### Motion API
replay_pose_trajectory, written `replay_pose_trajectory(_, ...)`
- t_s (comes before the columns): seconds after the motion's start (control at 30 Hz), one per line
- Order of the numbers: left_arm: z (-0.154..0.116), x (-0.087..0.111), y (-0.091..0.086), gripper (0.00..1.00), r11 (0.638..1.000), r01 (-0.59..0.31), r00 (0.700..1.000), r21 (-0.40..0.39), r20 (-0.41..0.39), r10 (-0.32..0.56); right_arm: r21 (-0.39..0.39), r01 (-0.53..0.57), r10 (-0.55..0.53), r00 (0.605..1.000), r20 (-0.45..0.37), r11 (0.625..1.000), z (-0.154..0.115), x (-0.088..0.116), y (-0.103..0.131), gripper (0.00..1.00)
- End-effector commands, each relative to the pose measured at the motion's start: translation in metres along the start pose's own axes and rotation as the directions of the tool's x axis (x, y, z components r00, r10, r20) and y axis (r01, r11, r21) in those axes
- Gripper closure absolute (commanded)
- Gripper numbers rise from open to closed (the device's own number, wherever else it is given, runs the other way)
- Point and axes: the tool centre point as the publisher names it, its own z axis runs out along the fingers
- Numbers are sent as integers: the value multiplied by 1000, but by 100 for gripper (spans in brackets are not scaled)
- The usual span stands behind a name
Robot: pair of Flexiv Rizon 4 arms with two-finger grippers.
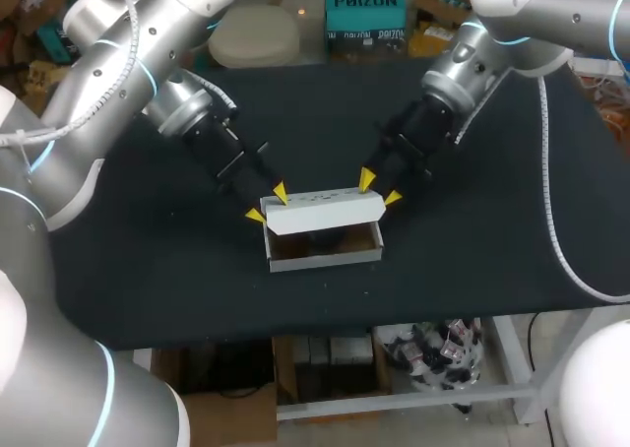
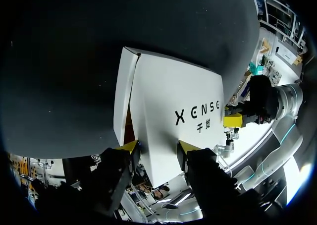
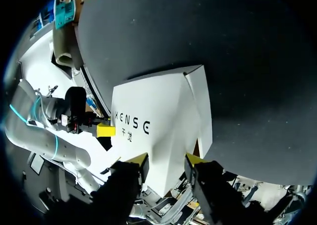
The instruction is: Assemble the packaging by folding the flat box into shape, placing the metal phone stand inside, and closing the box properly
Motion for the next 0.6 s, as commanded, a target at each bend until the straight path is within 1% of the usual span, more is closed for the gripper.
replay_pose_trajectory(0.03, 3, 0, 0, 51, 1000, -1, 1000, 4, 1, 1, 20, -1, 1, 1000, 2, 1000, 2, -1, 7, 51)
replay_pose_trajectory(0.3, 6, -2, -2, 51, 1000, -5, 1000, 5, 4, 5, 26, -1, 0, 1000, 5, 1000, 3, -3, 8, 51)
replay_pose_trajectory(0.6, 7, -2, -1, 50, 999, -23, 1000, 22, 14, 23, 23, 9, -9, 1000, 14, 1000, 4, -3, 6, 51)
